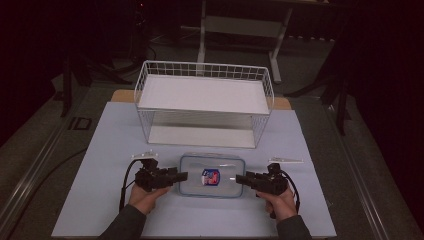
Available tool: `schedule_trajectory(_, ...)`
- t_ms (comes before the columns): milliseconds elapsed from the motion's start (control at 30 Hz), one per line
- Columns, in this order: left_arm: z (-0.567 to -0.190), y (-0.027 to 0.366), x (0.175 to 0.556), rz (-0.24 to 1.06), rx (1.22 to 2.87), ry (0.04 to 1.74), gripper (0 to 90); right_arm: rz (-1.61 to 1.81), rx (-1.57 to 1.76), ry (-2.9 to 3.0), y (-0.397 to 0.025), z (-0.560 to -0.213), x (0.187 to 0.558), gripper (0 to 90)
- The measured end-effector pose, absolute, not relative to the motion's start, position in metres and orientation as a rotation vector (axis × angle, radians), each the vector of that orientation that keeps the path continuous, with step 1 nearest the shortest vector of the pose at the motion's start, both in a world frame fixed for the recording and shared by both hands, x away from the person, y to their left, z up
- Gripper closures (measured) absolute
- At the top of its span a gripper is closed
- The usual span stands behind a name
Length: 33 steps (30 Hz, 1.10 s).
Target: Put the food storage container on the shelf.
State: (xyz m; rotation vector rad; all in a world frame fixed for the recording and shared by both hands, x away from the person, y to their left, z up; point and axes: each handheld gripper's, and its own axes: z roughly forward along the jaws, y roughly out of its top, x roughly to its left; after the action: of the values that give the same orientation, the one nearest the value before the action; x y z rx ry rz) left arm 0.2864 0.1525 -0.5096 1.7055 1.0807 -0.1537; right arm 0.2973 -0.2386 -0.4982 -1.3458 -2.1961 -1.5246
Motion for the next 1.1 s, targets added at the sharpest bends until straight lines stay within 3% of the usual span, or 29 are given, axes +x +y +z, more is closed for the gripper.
schedule_trajectory(1100,-0.486,0.158,0.275,-0.070,1.670,1.036,48.5,-1.665,-1.312,-2.240,-0.231,-0.476,0.286,51.4)
